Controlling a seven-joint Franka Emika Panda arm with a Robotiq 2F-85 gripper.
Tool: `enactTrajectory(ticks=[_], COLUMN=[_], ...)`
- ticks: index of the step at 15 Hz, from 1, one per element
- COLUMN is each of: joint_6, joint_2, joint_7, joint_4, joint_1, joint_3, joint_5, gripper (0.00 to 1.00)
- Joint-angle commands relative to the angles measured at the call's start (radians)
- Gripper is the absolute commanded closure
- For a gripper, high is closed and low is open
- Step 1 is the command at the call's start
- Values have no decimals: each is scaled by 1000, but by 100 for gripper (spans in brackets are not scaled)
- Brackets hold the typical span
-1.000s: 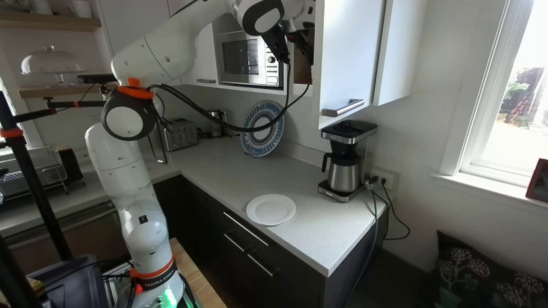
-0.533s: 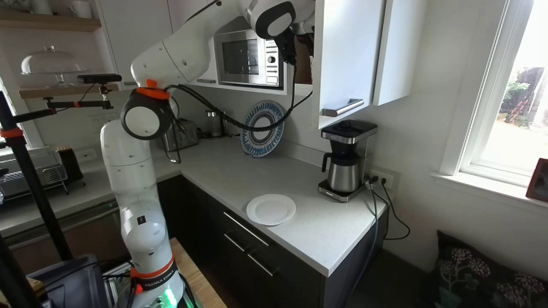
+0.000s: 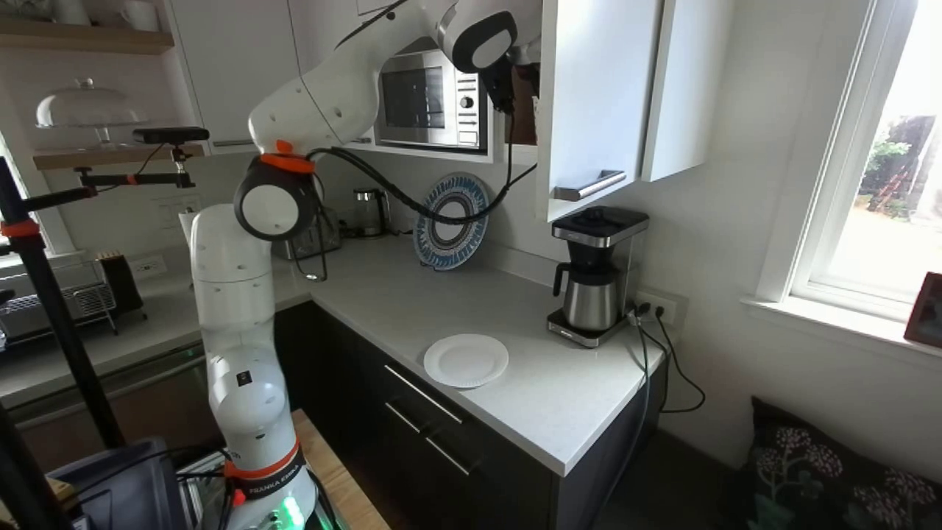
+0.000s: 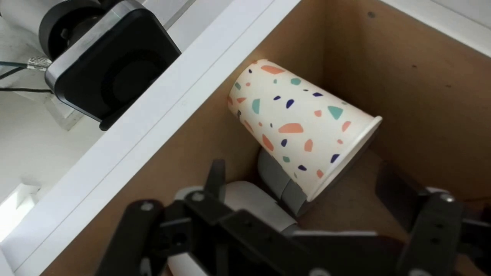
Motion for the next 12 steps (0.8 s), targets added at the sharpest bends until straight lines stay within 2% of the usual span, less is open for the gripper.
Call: enactTrajectory(ticks=[1, 10, 12], joint_6=[-3, -8, -17], joint_2=[57, 116, 123], joint_7=[35, 44, 45], joint_4=[71, 130, 139], joint_1=[1, 5, 6], joint_3=[1, 5, 4], joint_5=[-5, -11, -24], gripper=[0, 0, 5])
